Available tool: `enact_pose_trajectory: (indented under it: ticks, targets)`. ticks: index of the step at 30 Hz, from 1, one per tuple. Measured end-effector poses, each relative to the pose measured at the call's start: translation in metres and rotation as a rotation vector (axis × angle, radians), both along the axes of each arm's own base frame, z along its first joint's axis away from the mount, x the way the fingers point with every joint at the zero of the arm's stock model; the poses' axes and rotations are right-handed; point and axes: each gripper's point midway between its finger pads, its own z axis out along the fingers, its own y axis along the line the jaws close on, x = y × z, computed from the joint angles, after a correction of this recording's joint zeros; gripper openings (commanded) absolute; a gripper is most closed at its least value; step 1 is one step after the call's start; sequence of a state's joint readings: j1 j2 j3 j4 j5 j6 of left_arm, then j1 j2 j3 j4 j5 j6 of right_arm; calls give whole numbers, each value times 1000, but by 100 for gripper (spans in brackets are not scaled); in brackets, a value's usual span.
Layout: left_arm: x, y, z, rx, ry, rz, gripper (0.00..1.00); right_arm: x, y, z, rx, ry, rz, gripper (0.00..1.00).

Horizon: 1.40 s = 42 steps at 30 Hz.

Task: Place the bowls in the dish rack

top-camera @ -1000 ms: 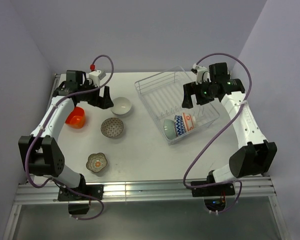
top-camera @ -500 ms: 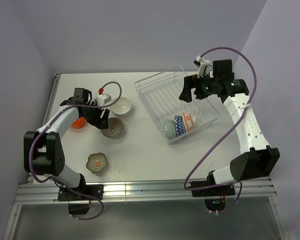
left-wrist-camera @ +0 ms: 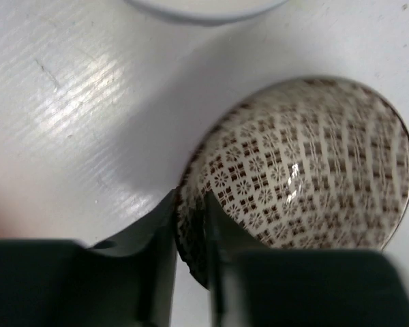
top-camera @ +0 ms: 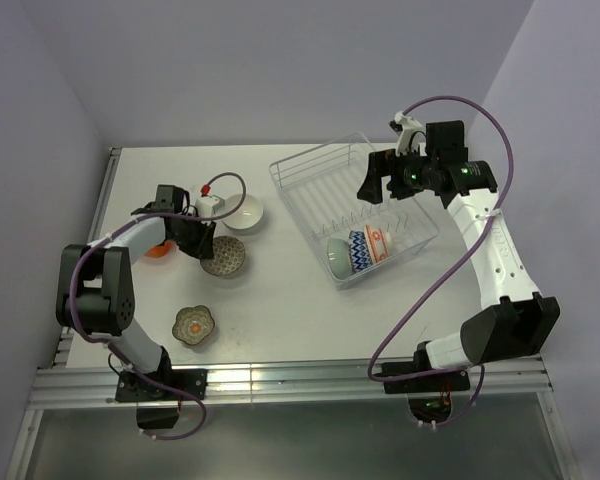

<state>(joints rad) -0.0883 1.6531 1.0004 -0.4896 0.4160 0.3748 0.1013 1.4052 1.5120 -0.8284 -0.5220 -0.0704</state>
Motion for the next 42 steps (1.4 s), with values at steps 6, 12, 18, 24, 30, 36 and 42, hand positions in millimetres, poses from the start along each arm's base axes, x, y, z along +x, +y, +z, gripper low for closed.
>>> enact_pose_trajectory:
  ticks: [6,12,18,24,30,36,42]
  targets:
    - [0,-13,6,-80,-15,-8,0,1,0,0,32,10,-15,100]
    - [-9,-22,18,-139,4,11,0,3,2,8,104,23,-36,98]
    - [34,-56,110,-371,-190,131,0,9,16,29,251,28,-59,97]
    - [78,-119,234,-644,-435,73,0,4,36,59,421,4,-38,95]
    - [81,-163,282,-839,-420,33,0,-16,68,85,467,-64,65,95]
    - [87,-172,283,-945,-324,80,0,-24,89,88,513,-66,112,98]
    - [81,-185,291,-1001,-287,65,0,-22,107,90,577,-37,101,100]
